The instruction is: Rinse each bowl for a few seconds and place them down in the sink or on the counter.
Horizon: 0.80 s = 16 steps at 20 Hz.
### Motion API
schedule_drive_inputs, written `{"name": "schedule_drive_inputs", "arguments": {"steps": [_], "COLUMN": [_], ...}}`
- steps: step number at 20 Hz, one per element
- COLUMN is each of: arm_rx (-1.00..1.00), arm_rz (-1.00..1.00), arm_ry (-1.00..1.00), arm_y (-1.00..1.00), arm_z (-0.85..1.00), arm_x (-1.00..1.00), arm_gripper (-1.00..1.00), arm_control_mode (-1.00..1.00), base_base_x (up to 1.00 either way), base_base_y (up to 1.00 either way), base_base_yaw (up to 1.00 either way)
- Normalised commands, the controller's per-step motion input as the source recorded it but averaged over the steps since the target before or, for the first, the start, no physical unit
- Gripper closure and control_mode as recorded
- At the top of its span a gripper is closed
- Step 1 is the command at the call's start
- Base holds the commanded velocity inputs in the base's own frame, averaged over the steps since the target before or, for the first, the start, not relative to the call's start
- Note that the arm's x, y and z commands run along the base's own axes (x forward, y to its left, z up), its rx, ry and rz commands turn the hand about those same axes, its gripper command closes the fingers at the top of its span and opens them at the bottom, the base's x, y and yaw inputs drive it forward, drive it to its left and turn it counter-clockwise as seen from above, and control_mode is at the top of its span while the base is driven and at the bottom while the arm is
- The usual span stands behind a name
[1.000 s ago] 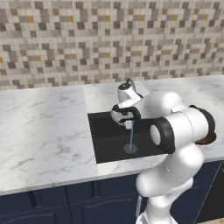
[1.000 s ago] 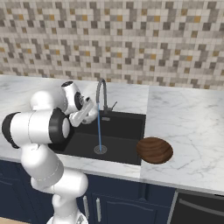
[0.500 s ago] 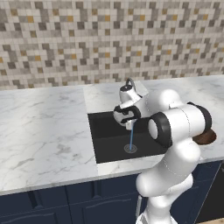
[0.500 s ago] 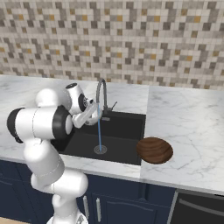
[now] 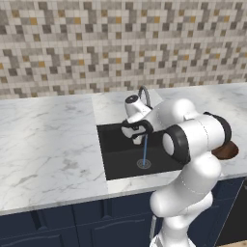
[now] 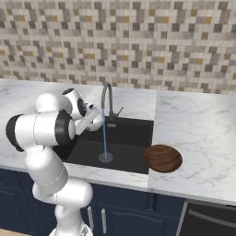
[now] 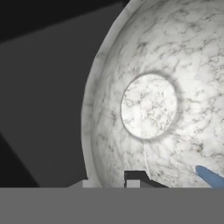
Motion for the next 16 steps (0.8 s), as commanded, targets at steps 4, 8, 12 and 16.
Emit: {"name": "schedule_drive_inputs", "arguments": {"steps": [4, 8, 12, 16], "arm_rx": [-0.01, 0.02, 0.01, -0.01], "arm_rz": [-0.02, 0.01, 0.03, 0.06], "arm_ry": [-0.01, 0.0, 0.0, -0.01], "arm_y": [0.26, 0.26, 0.32, 0.37], "arm_z": [0.05, 0.08, 0.06, 0.05], "arm_x": [0.0, -0.04, -0.15, -0.18], "arm_gripper": [1.0, 1.0, 1.0, 1.0], "arm_control_mode": [-1.0, -1.0, -1.0, -1.0], "base_base_x": [0.0, 0.0, 0.0, 0.0], "base_base_y": [0.0, 0.0, 0.0, 0.0], "base_base_yaw": [0.0, 0.0, 0.0, 0.0]}}
